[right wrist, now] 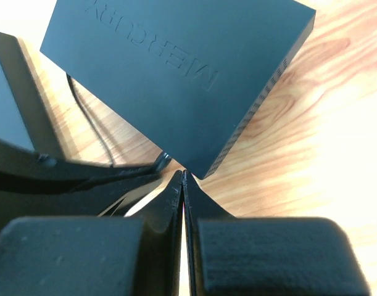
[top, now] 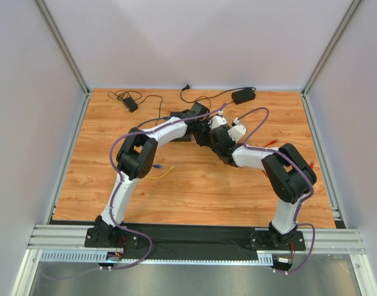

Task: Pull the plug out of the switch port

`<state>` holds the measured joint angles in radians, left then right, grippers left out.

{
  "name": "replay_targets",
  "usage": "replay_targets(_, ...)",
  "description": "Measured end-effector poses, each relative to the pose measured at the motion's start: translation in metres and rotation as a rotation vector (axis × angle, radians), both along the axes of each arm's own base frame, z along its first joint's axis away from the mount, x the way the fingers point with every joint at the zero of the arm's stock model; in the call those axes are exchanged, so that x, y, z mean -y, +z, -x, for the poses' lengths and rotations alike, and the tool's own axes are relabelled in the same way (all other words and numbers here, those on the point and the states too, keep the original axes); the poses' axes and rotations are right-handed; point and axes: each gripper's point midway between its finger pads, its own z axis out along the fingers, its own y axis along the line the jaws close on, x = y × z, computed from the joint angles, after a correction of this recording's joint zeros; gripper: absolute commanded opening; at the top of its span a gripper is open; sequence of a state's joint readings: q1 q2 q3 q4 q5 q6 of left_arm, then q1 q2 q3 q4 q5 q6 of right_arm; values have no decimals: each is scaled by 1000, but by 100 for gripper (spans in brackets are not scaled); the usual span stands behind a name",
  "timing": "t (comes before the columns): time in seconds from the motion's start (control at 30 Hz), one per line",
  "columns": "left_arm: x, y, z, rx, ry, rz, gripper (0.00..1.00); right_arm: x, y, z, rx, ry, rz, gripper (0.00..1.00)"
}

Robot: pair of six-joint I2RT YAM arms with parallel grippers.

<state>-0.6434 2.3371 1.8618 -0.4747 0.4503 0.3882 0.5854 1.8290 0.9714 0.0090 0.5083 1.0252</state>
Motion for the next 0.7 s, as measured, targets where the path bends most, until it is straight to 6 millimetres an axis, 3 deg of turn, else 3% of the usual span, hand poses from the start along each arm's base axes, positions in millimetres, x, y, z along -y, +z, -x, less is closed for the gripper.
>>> replay_targets(0.2,-10,-3,1,-29,18,-21,0,24,-3,1,17,40,49,2)
replay_targets(0.27,-11,-3,0,-31,22,-22,0,35,-1,11,19,39,56,8)
replay_targets(0.33,-11,-3,0,-32,24,-21,0,40,9,18,37,42,56,20)
replay_targets(0.47,-11,-3,0,-32,25,-22,0,35,31,12,97,66,42,35)
replay_targets(0.53,-11,-3,0,-32,24,-21,0,31,35,10,109,89,36,49)
replay_targets(0.7,-13,-3,1,-34,29,-21,0,25,38,8,124,143,35,54)
